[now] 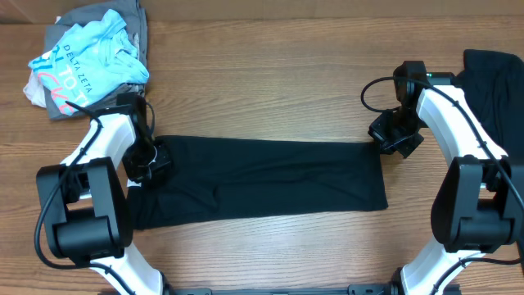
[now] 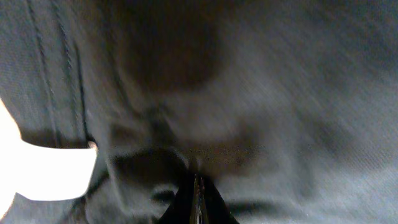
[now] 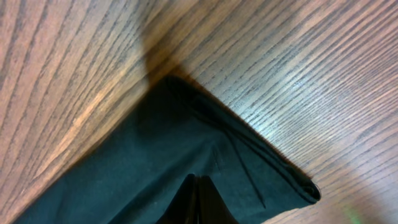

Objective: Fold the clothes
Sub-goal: 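Pull the shirt's ends outward with both grippers to straighten it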

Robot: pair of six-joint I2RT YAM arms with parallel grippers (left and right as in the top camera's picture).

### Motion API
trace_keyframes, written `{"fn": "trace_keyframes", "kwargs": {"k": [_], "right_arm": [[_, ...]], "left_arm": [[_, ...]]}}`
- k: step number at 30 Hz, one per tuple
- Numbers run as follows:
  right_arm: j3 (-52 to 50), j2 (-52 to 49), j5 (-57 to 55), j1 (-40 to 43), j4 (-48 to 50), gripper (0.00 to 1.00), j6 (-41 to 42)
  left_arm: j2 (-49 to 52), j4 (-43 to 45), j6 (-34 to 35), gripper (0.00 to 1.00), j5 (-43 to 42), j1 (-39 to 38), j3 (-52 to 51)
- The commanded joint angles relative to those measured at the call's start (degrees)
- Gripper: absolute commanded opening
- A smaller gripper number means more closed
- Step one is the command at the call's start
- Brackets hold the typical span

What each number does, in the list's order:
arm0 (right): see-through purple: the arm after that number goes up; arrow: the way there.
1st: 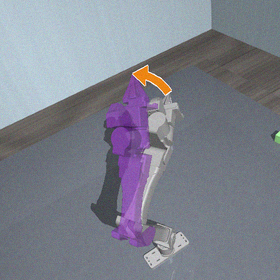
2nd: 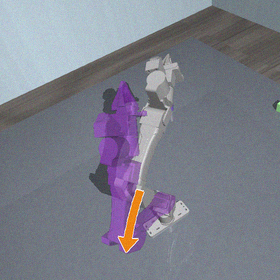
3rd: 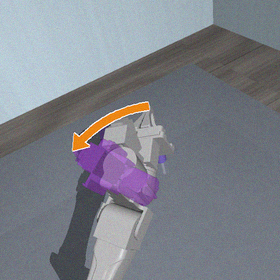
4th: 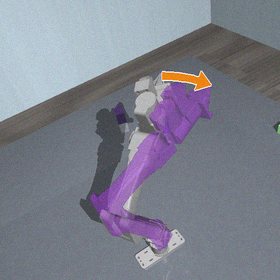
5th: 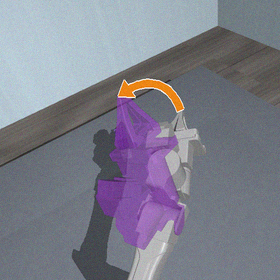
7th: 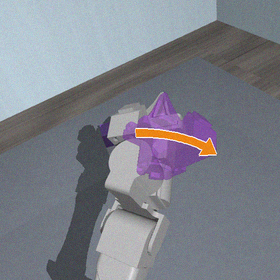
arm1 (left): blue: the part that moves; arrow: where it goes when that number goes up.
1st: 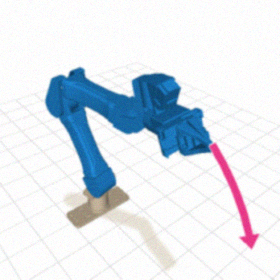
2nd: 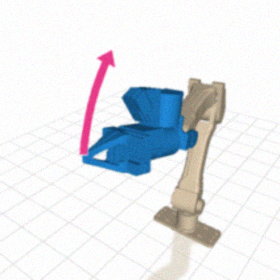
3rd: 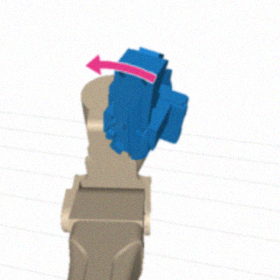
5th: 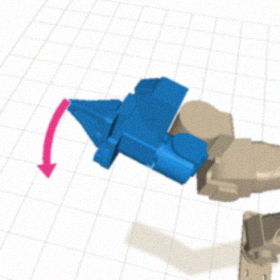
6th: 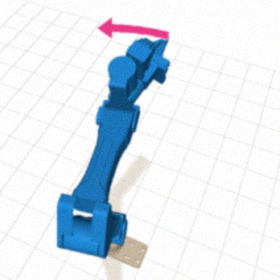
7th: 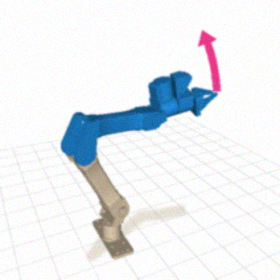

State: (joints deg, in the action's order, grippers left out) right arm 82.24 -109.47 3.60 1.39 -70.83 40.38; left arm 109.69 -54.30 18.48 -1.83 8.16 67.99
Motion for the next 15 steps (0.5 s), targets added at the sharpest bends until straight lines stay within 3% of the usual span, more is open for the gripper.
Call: {"fn": "trace_keyframes", "kwargs": {"k": [1,15], "right_arm": [[1.0,-0.2,-0.6,-0.3,-0.3,0.04,-0.4],[1.0,-0.2,-2.3,-2.1,0.3,0.04,-3.4]], "left_arm": [[2.5,1.1,-0.1,0.04,2.1,1.7,-0.3],[4.5,0.5,2.6,0.04,4.8,14.3,2.3]]}}
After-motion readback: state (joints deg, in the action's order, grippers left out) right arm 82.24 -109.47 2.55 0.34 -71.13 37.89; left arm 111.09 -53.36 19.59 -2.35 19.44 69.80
